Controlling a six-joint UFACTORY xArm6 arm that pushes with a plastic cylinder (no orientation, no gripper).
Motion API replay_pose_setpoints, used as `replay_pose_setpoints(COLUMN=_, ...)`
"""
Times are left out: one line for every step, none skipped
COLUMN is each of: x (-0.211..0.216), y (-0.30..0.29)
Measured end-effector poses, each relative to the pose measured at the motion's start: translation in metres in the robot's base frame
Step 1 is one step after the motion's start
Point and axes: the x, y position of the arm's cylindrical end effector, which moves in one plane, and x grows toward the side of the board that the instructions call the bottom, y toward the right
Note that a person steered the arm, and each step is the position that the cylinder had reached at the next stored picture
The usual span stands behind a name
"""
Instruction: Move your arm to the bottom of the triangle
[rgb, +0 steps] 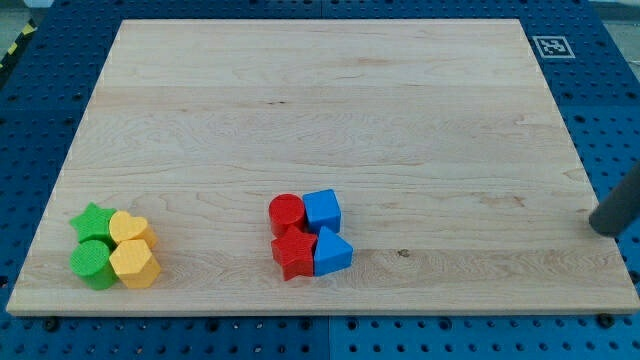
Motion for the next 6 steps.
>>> replay_pose_setpoints(x=0.039, y=-0.029)
replay_pose_setpoints(x=0.050, y=-0.097)
replay_pose_setpoints(x=0.061, y=-0.168)
replay_pose_setpoints(x=0.064, y=-0.178)
replay_pose_setpoints(x=0.064, y=-0.224)
replay_pose_setpoints(x=0.064, y=-0.279)
